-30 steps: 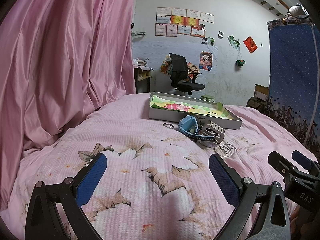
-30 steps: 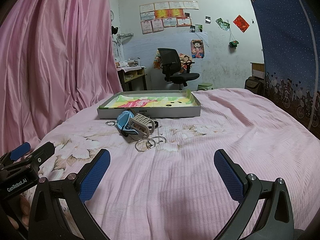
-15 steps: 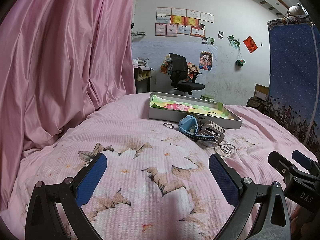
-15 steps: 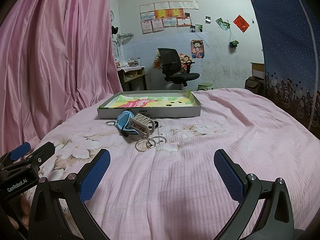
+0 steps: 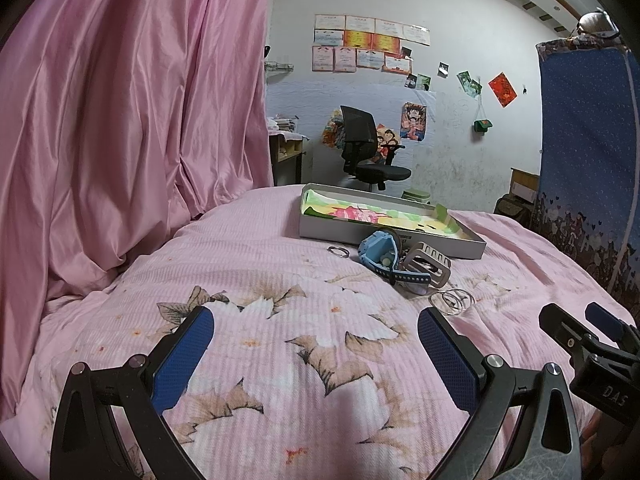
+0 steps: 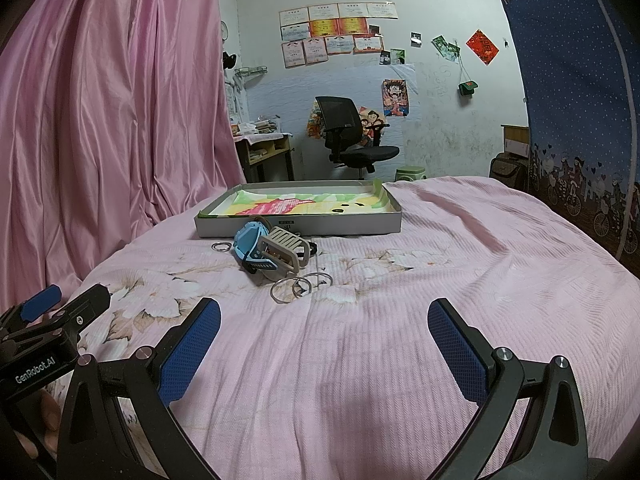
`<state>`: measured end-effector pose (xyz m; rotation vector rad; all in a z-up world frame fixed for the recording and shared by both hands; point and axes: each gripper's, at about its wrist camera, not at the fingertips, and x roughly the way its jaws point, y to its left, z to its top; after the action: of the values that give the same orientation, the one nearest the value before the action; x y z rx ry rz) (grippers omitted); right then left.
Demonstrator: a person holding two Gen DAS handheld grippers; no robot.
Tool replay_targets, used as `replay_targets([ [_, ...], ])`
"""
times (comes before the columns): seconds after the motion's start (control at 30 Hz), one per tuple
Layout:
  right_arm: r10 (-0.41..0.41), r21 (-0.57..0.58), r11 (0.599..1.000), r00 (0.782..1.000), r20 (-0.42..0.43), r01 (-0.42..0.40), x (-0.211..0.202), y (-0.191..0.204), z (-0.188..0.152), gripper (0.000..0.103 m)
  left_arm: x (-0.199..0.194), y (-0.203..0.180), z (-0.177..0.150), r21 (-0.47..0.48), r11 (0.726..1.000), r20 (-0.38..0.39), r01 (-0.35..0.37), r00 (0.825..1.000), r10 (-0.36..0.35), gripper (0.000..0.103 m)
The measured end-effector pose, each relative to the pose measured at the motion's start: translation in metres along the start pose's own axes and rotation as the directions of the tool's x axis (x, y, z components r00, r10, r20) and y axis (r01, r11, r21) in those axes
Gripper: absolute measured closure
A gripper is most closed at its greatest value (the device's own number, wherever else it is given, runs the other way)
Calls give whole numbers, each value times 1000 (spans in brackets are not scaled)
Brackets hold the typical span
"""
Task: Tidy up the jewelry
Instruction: 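Grasp the blue smartwatch with the left gripper while the right gripper grasps the silver rings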
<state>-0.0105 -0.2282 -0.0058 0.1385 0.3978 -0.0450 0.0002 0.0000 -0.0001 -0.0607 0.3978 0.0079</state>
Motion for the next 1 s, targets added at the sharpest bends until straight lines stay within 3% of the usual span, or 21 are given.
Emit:
replay_targets([
  [0.23, 21, 21, 1000, 1000, -7, -21, -2, -3, 3, 1, 6, 5, 6, -21, 1000, -46, 22, 999, -23, 0],
  [0.37, 38, 17, 999, 999, -5, -38, 9, -11, 10, 1, 25, 9, 14, -52, 998, -129, 28, 991, -34, 0],
  [0.5, 48, -8, 999, 997, -62, -49, 22, -8, 26, 1, 49, 15, 28, -101, 993, -195, 59, 978, -78, 0],
  [0.7, 100, -15, 994, 980, -172, -104, 60, -12, 40, 1, 86, 12, 47, -93, 990, -249, 107, 960, -127, 0],
  [0.83, 132, -23, 990, 968, -215, -141, 84, -13, 46, 1, 112, 4, 55, -75, 984, -306, 163, 935, -178, 1],
  [0.93, 158, -14, 986, 952, -263, -168, 103, -14, 48, 1, 134, 3, 58, -104, 970, -348, 220, 906, -243, 7],
  [1.0, 183, -1, 981, 936, -300, -193, 117, -15, 48, 2, 153, 3, 58, -139, 957, -389, 255, 874, -289, 14],
])
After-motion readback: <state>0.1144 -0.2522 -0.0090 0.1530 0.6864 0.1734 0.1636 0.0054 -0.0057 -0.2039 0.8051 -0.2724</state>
